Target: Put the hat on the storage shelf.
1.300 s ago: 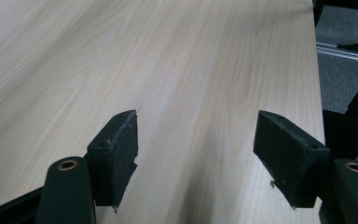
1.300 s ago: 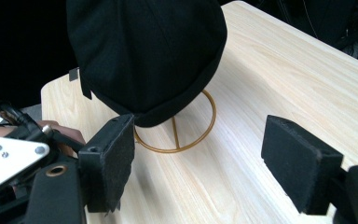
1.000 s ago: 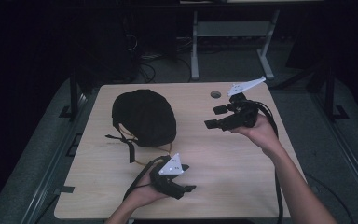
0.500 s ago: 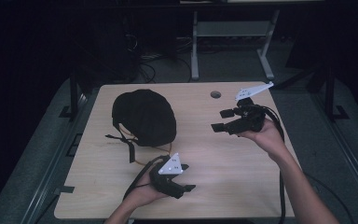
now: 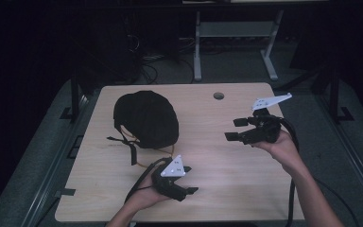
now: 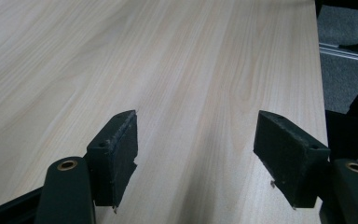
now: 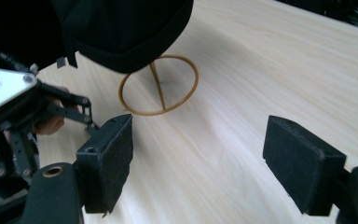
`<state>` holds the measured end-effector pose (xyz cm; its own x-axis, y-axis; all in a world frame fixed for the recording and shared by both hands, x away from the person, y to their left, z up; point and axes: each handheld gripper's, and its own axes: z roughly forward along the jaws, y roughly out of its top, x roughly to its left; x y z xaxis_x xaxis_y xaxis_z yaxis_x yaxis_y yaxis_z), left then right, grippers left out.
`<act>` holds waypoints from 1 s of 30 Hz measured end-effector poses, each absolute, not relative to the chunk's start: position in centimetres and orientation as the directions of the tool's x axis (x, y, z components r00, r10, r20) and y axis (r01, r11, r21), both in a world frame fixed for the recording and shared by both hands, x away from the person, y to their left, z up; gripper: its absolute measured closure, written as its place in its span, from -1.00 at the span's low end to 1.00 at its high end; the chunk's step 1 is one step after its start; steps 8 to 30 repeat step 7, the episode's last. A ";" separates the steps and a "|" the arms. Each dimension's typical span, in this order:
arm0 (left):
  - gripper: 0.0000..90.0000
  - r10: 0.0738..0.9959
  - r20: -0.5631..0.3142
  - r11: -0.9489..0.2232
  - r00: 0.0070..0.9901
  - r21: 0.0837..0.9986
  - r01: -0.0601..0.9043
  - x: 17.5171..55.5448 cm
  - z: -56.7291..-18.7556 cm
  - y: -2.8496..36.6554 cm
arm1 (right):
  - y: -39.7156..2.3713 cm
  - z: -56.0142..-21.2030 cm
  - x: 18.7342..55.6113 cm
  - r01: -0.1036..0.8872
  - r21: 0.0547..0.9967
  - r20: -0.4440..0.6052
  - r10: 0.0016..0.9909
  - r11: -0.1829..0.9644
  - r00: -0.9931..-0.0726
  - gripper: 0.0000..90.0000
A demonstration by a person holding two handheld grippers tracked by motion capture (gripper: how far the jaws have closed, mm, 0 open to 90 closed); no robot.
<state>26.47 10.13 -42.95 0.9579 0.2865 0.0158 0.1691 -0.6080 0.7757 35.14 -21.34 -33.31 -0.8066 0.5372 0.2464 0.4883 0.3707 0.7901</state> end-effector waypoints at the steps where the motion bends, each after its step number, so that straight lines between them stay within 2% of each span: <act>1: -0.33 0.286 0.015 -0.607 0.958 0.776 0.169 26.5 -43.0 10.1 | -21.6 -33.5 34.9 0.491 0.788 0.245 0.542 0.373 -0.804 -0.47; 7: -0.33 0.274 0.019 -0.607 0.962 0.779 0.157 26.5 -43.1 9.8 | -23.4 -34.9 32.8 0.503 0.794 0.258 0.559 0.342 -0.788 -0.49; 30: -0.33 0.274 0.019 -0.607 0.962 0.779 0.157 26.5 -43.1 9.8 | -23.4 -34.9 32.8 0.503 0.794 0.258 0.559 0.342 -0.788 -0.49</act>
